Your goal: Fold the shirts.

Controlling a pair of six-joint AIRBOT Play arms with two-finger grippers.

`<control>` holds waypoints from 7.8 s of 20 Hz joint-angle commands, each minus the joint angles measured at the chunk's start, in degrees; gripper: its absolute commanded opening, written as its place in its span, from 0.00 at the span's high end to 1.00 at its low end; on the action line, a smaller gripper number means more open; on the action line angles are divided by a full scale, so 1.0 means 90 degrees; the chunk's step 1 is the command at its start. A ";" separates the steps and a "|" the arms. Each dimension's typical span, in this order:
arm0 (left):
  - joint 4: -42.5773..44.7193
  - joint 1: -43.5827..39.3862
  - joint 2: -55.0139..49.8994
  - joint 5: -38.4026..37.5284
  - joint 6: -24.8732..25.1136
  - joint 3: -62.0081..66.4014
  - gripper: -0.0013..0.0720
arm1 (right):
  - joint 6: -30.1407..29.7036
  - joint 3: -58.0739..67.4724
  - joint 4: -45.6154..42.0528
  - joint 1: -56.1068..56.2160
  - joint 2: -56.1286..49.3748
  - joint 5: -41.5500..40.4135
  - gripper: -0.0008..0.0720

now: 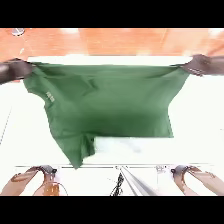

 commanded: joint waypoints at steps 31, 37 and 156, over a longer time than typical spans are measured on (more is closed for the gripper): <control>-0.1095 0.2261 -0.2433 -0.1797 0.0976 -0.3213 0.03 | -0.1370 -0.4981 0.2055 -0.2314 0.1200 0.0240 0.14; -0.1112 0.2074 -0.2613 -0.1826 0.1185 -0.3116 0.95 | -0.0085 -0.5008 -0.0687 -0.3118 0.1197 -0.0010 0.14; -0.0755 0.1518 -0.0959 -0.1603 0.0046 -0.4597 0.02 | -0.1270 -0.3997 0.2295 -0.0459 -0.0095 -0.0486 0.14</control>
